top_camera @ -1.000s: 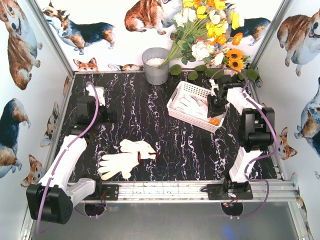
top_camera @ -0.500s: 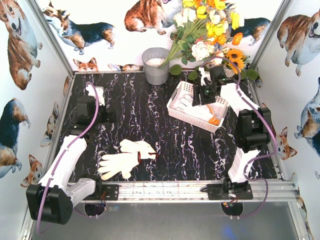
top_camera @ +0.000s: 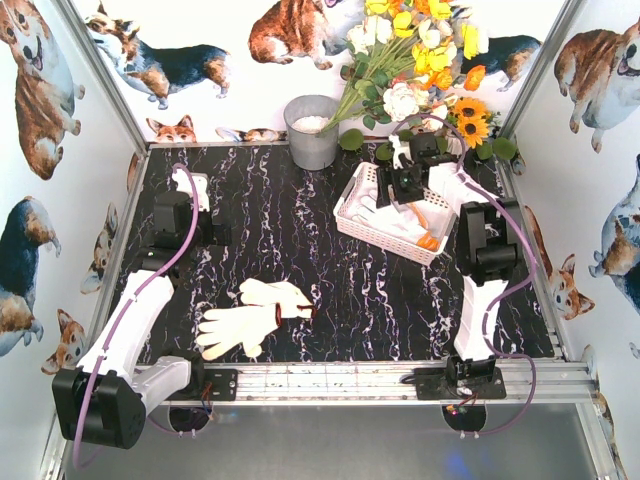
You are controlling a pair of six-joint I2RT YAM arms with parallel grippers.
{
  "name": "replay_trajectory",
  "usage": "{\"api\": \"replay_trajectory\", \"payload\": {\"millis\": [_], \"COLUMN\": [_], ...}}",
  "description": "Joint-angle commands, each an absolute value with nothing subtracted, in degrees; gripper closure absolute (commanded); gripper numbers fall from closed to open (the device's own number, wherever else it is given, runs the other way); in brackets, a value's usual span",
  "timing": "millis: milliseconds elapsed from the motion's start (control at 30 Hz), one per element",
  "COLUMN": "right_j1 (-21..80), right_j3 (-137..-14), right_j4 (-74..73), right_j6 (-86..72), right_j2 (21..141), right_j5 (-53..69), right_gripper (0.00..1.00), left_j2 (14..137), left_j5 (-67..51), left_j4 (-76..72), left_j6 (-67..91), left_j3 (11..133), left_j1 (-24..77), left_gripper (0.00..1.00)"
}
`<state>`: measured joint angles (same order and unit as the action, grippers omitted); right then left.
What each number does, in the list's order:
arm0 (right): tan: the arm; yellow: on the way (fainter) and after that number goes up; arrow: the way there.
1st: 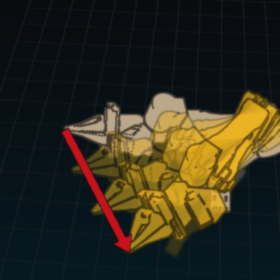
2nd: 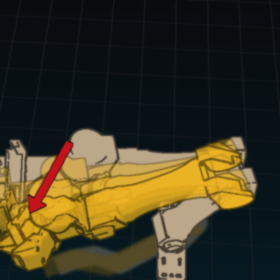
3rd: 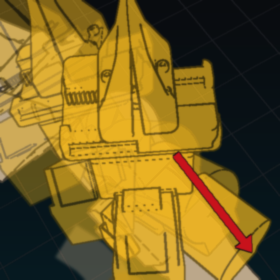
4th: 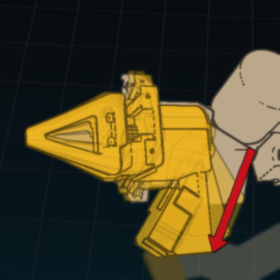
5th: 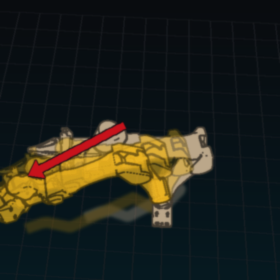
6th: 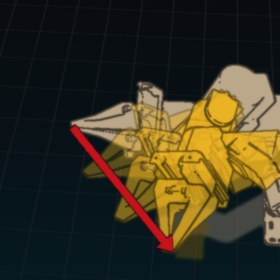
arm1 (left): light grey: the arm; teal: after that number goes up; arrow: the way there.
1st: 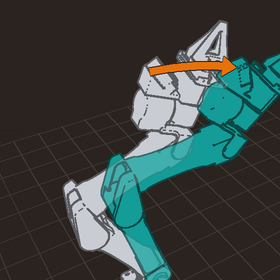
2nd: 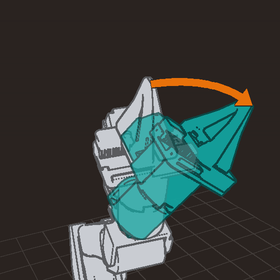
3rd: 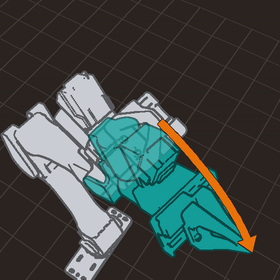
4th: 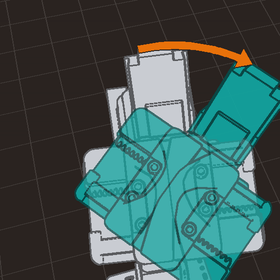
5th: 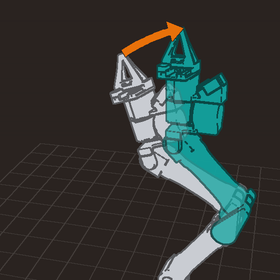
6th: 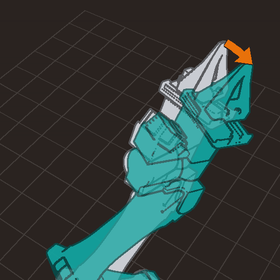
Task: Put the gloves into the storage basket
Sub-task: Adjust the glove in the bin.
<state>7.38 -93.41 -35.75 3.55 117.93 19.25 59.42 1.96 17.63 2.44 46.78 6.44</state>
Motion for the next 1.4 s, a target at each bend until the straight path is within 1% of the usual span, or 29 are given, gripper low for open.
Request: {"api": "replay_trajectory", "payload": {"millis": [0, 33, 133, 200, 300, 467, 533, 567, 600, 967, 1300, 1367], "right_j1": [7.5, 7.5, 7.5, 7.6, 7.6, 7.6, 7.6, 7.6, 7.6, 5.8, 5.4, 5.4], "right_j3": [-98.3, -98.9, -100.5, -100.5, -100.0, -98.4, -96.9, -96.4, -96.1, -90.6, -92.5, -92.7], "right_j4": [-32.5, -32.9, -34.0, -34.0, -33.4, -31.6, -29.8, -29.2, -29.0, -20.6, -24.1, -24.4], "right_j6": [4.7, 4.7, 4.8, 4.9, 4.9, 4.9, 4.6, 4.4, 4.2, 0.2, 1.9, 2.1], "right_j2": [119.8, 120.4, 121.7, 121.9, 121.4, 120.0, 118.6, 118.3, 117.8, 114.2, 118.4, 119.2], "right_j5": [21.7, 22.4, 23.7, 24.2, 25.1, 26.9, 28.3, 29.0, 29.7, 36.6, 30.8, 29.0], "right_gripper": [0.3, 0.34, 0.52, 0.59, 0.62, 0.85, 0.91, 0.98, 1.0, 1.0, 1.0, 0.98], "left_j2": [59.6, 59.5, 59.6, 59.8, 60.0, 60.0, 60.0, 60.0, 60.0, 60.0, 60.3, 60.3], "left_j5": [2.1, 2.1, 2.1, 1.9, 1.3, 1.1, 1.0, 0.8, 0.7, -0.1, -0.6, -0.7], "left_j4": [16.6, 16.6, 16.6, 16.7, 16.7, 16.7, 16.7, 16.7, 16.7, 16.7, 16.7, 16.7], "left_j6": [1.5, 1.5, 1.6, 1.6, 1.6, 1.7, 1.7, 1.7, 1.7, 1.8, 1.9, 1.8], "left_j3": [46.8, 46.8, 46.8, 46.9, 46.9, 46.9, 46.9, 46.9, 46.9, 47.0, 47.0, 47.0], "left_j1": [6.0, 6.0, 6.0, 6.0, 6.0, 6.0, 6.0, 6.0, 6.0, 6.0, 6.0, 6.0], "left_gripper": [0.0, 0.0, 0.0, 0.0, 0.0, 0.0, 0.0, 0.0, 0.0, 0.0, 0.0, 0.0]}}
